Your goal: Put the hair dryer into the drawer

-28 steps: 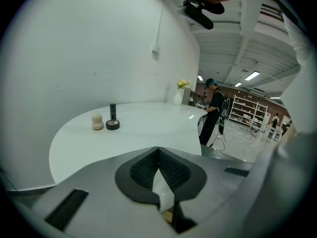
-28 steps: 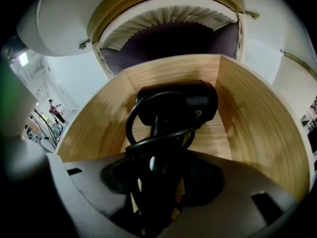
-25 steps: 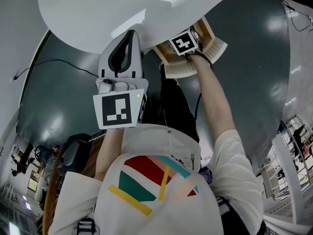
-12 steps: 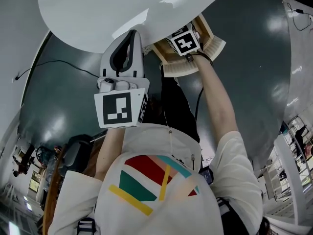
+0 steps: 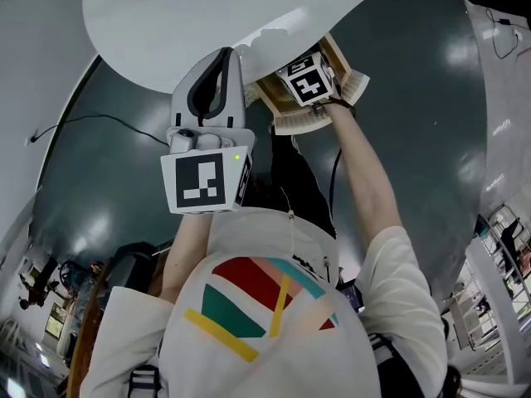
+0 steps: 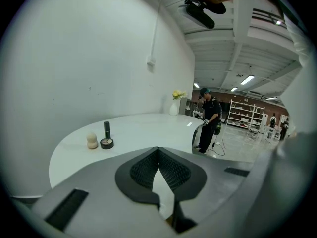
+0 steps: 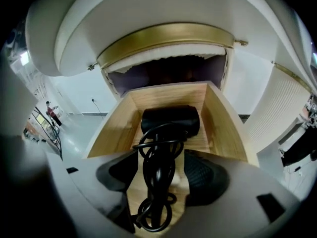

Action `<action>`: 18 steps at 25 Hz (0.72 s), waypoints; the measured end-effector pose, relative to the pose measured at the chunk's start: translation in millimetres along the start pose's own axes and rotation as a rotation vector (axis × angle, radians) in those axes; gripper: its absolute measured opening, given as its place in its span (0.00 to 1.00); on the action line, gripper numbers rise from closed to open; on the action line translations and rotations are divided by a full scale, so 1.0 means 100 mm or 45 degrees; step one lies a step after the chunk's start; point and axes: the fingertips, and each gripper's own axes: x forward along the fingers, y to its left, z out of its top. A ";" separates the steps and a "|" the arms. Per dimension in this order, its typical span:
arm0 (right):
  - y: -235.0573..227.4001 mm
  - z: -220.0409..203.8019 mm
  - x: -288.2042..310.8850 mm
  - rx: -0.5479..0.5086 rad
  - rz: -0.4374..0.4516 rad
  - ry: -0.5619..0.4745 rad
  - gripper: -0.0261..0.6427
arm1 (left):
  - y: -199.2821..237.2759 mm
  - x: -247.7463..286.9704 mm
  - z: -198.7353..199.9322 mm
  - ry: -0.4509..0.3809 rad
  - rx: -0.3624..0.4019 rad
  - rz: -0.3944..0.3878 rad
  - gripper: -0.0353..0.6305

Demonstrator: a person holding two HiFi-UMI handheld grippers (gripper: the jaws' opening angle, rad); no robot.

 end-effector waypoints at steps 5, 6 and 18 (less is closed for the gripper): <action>0.00 0.13 -0.16 0.007 -0.014 -0.025 0.48 | 0.01 -0.05 0.13 -0.035 0.011 -0.002 0.08; -0.01 0.16 -0.20 0.019 -0.018 -0.041 0.48 | 0.01 -0.05 0.17 -0.047 0.011 -0.001 0.08; 0.01 0.32 -0.81 0.063 -0.123 -0.083 0.47 | -0.09 -0.31 0.87 -0.239 0.044 -0.042 0.08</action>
